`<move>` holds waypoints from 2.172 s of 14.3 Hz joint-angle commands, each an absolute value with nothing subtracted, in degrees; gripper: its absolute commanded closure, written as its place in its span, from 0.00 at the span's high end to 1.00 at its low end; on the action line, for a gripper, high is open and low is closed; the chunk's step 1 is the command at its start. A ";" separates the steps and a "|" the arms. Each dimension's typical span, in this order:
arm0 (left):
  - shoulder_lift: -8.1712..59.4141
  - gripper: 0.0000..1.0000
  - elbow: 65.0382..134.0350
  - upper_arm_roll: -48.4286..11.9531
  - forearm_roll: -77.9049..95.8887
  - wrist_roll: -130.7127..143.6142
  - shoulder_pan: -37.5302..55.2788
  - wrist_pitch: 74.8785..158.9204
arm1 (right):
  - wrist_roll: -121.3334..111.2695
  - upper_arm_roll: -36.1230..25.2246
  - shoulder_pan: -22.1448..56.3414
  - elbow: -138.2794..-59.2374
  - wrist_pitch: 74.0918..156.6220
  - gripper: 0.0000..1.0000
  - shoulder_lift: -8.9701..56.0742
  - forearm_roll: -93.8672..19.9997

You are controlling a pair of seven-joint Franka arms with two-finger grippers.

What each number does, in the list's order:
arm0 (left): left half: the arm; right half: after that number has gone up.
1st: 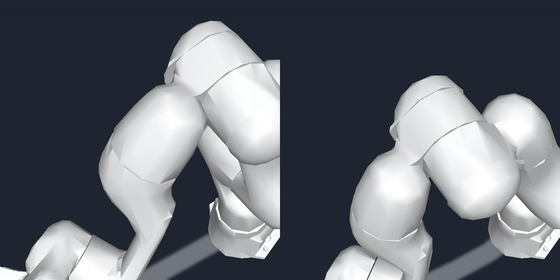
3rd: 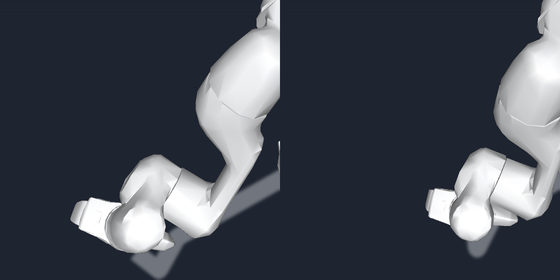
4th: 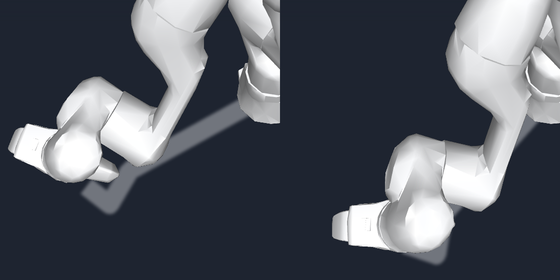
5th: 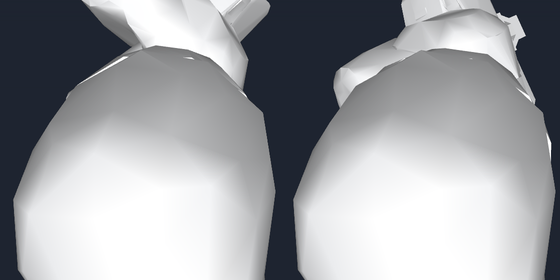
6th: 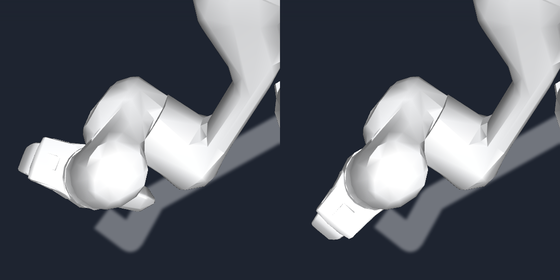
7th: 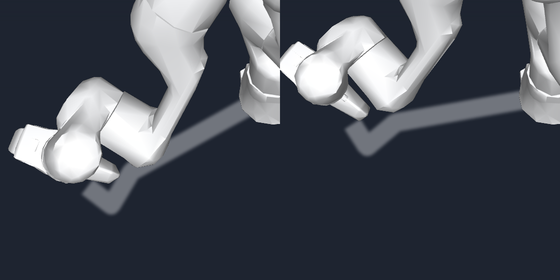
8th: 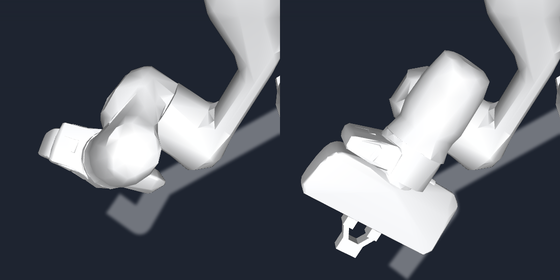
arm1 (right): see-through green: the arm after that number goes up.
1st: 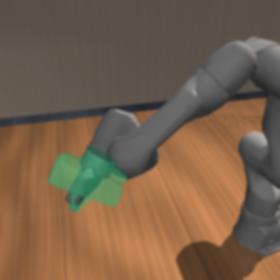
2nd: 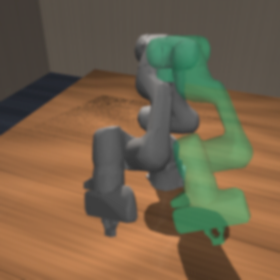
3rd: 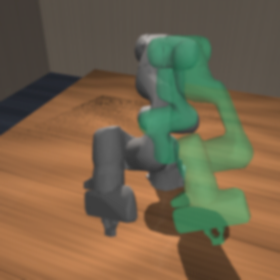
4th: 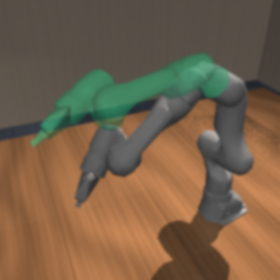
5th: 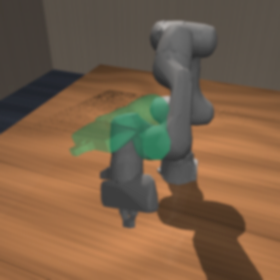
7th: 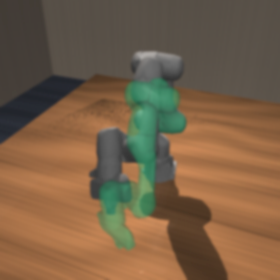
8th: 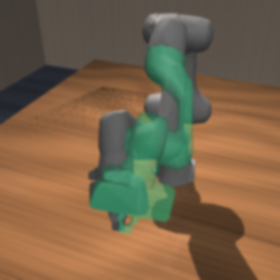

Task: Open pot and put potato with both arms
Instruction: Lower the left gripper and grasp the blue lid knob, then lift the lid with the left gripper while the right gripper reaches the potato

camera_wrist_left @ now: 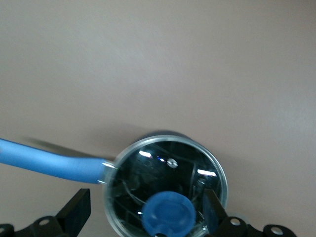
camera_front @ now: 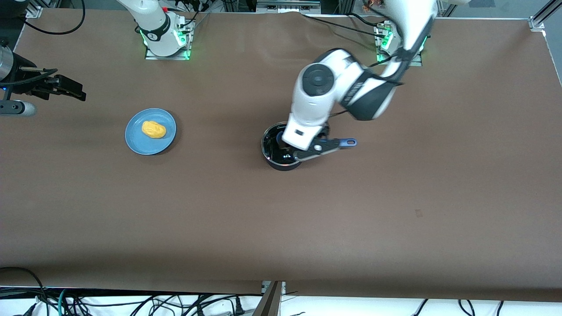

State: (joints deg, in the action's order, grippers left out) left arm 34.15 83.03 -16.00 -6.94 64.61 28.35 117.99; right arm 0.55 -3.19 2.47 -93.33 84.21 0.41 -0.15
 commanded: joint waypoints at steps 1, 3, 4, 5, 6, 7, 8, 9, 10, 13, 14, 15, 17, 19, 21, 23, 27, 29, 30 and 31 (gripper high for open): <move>37.35 1.00 80.33 -15.21 -10.01 66.79 31.28 118.91 | 0.35 -2.90 2.11 -92.29 83.41 1.00 0.44 -1.05; 38.14 1.00 80.77 -15.38 -13.61 66.88 32.43 119.00 | 0.44 -2.90 2.11 -92.37 83.32 1.00 0.44 -1.05; 38.23 1.00 81.03 -15.47 -14.49 66.71 32.43 119.09 | 0.35 -2.90 2.11 -92.29 83.41 1.00 0.44 -1.05; 38.41 1.00 81.38 -15.56 -14.94 66.53 32.52 119.61 | 0.26 -2.90 2.11 -92.29 83.50 1.00 0.53 -1.05; 38.50 1.00 82.17 -15.56 -14.94 66.62 32.87 120.40 | 0.35 -2.90 2.11 -92.29 83.24 1.00 0.44 -1.05; 38.76 1.00 82.35 -15.56 -14.85 66.88 33.05 121.02 | 0.35 -2.90 2.11 -92.37 83.23 1.00 0.44 -1.05; 39.19 1.00 82.35 -15.64 -14.85 66.88 33.39 121.03 | 0.35 -2.90 2.11 -92.37 83.23 1.00 0.44 -1.05; 39.29 1.00 82.44 -15.64 -14.85 66.88 33.66 121.03 | 0.35 -2.81 2.11 -92.37 83.15 1.00 0.44 -1.05; 39.37 0.96 82.44 -15.64 -14.85 66.88 33.66 121.11 | 0.35 -2.81 2.11 -92.29 83.14 1.00 0.44 -1.05; 39.38 0.82 83.32 -15.82 -14.85 66.71 33.75 121.11 | 0.35 -2.81 2.11 -92.29 83.14 1.00 0.44 -1.05; 39.29 0.71 83.58 -15.91 -14.85 66.71 33.75 121.11 | 0.44 -2.90 2.11 -92.29 83.14 1.00 0.44 -1.05; 39.03 0.67 84.11 -16.08 -14.85 66.53 33.75 121.11 | 0.53 -2.81 2.11 -92.29 83.23 1.00 0.53 -1.05; 38.85 0.54 84.29 -16.08 -14.77 66.18 33.66 121.03 | 0.70 -2.81 2.20 -92.37 83.06 1.00 0.70 -1.05; 38.67 0.48 84.29 -16.08 -14.50 66.01 33.58 120.85 | 1.05 -2.81 2.37 -92.37 82.97 1.00 0.97 -1.05; 37.71 0.48 84.20 -16.08 -14.24 65.83 33.22 120.41 | 0.53 -2.81 2.46 -92.46 82.88 1.00 1.14 -1.05; 36.13 0.47 84.20 -16.08 -13.98 64.44 32.52 119.80 | 0.44 -2.73 2.72 -92.55 82.88 1.00 1.67 -0.97; 30.16 0.47 85.42 -16.08 -10.65 49.79 25.51 114.44 | -0.08 -2.72 2.99 -92.55 82.53 1.00 1.85 -1.05; 26.21 0.47 89.10 -15.91 -9.67 38.29 18.58 114.35 | 0.09 -2.72 3.95 -92.72 78.42 1.00 2.54 -1.06; 24.63 0.47 90.95 -15.56 -9.58 31.79 15.15 114.43 | -1.13 -2.72 4.04 -92.90 78.14 1.00 2.98 -1.23; 23.48 0.47 92.53 -15.21 -8.62 24.94 11.64 114.43 | -4.54 -2.64 4.48 -93.16 77.79 1.00 3.08 -1.06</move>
